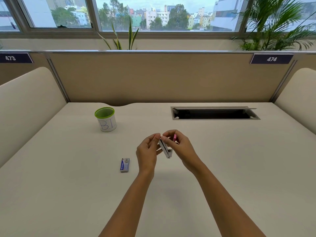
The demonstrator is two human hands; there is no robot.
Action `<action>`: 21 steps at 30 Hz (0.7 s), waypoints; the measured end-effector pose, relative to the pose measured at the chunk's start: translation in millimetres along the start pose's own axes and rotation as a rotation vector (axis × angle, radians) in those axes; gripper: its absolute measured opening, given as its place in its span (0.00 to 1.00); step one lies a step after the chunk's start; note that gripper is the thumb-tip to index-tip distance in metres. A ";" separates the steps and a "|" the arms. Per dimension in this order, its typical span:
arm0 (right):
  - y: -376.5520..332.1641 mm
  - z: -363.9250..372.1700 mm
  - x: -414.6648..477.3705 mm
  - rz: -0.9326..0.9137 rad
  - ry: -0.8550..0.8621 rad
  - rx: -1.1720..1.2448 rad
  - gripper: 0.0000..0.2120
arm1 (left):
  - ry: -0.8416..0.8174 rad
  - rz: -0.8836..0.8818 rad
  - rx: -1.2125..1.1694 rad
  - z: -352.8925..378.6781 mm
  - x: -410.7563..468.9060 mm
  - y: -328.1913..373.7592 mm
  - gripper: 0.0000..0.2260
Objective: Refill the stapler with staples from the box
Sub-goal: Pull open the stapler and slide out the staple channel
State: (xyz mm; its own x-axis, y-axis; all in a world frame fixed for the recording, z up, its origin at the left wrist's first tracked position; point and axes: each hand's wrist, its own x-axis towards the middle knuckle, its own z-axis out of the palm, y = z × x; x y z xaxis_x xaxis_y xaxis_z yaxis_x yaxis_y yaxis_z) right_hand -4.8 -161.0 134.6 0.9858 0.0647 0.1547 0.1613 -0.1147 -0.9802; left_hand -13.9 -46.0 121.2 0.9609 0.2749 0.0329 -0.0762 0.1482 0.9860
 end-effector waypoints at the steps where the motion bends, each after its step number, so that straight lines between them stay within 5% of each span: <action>1: 0.8 -0.1 -0.6 0.003 -0.017 0.004 0.04 | -0.006 -0.010 -0.009 -1.1 0.2 0.4 0.05; 4: 3.3 4.7 -4.0 -0.009 -0.035 0.018 0.08 | -0.026 -0.037 -0.022 -1.3 -1.4 -0.7 0.07; 11: 2.5 22.4 -7.8 -0.062 0.215 0.007 0.07 | -0.027 -0.055 0.011 6.8 -9.3 -6.6 0.11; 21: 2.3 17.7 -5.3 -0.021 0.245 0.119 0.01 | -0.035 0.081 0.070 10.7 -14.5 -6.9 0.10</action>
State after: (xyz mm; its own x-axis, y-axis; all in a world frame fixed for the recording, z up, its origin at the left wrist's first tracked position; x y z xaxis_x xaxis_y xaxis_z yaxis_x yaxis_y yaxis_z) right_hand -10.4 -144.1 129.4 0.9662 -0.1781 0.1863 0.1898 0.0025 -0.9818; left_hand -24.4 -61.2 115.6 0.9612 0.2494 0.1176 -0.1366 0.0602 0.9888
